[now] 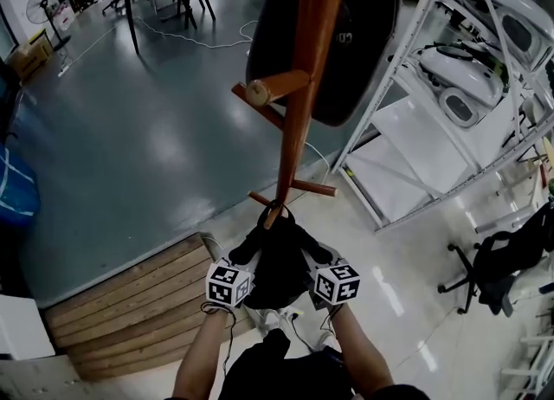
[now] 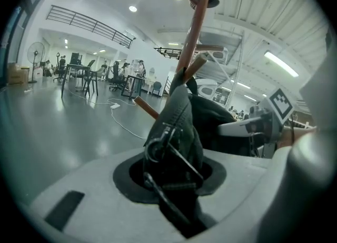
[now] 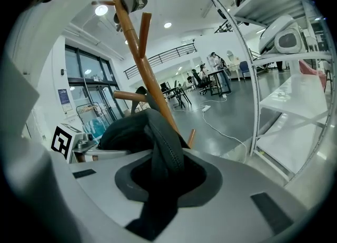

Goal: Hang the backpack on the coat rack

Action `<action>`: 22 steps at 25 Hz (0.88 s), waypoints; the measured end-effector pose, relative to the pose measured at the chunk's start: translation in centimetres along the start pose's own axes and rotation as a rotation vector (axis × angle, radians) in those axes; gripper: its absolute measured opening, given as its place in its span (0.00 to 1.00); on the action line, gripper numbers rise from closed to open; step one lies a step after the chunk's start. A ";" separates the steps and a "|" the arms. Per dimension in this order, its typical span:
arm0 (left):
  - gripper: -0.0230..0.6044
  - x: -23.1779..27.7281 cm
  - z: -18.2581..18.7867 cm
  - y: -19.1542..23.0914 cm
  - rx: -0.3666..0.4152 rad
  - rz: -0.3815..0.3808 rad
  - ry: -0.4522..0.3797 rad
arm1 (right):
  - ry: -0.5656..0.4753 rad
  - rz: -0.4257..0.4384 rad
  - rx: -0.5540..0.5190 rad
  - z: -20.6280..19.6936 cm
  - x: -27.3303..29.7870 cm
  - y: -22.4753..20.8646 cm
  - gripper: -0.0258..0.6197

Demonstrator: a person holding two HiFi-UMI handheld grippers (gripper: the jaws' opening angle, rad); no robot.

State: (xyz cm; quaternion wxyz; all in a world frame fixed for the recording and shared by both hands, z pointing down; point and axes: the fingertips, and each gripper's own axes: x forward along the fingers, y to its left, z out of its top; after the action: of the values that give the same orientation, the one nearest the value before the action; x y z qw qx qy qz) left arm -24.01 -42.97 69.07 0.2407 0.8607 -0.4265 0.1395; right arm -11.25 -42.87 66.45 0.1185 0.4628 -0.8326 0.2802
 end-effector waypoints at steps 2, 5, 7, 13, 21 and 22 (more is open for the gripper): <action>0.23 0.3 -0.2 0.1 0.000 -0.004 0.002 | 0.001 -0.004 0.002 -0.2 0.2 -0.2 0.14; 0.23 1.0 -0.8 0.4 -0.003 -0.005 0.011 | 0.011 -0.013 0.004 -0.7 0.6 -0.7 0.14; 0.23 1.5 -1.4 0.6 -0.004 -0.001 0.024 | 0.021 -0.020 0.008 -1.2 0.9 -1.0 0.14; 0.23 2.5 -1.5 1.2 -0.009 0.014 0.028 | 0.019 -0.027 0.007 -1.3 1.7 -1.6 0.14; 0.24 3.5 -1.4 2.4 0.035 0.079 -0.001 | 0.007 -0.033 -0.001 -1.5 3.2 -2.4 0.15; 0.25 3.6 -1.4 2.6 0.044 0.090 -0.004 | 0.007 -0.036 -0.003 -1.5 3.5 -2.4 0.16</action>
State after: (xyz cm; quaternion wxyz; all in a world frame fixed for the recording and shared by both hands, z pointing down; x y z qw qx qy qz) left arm -24.03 -45.98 72.67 0.2142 0.8460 -0.4621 0.1577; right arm -11.20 -45.41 70.15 0.1273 0.4765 -0.8241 0.2785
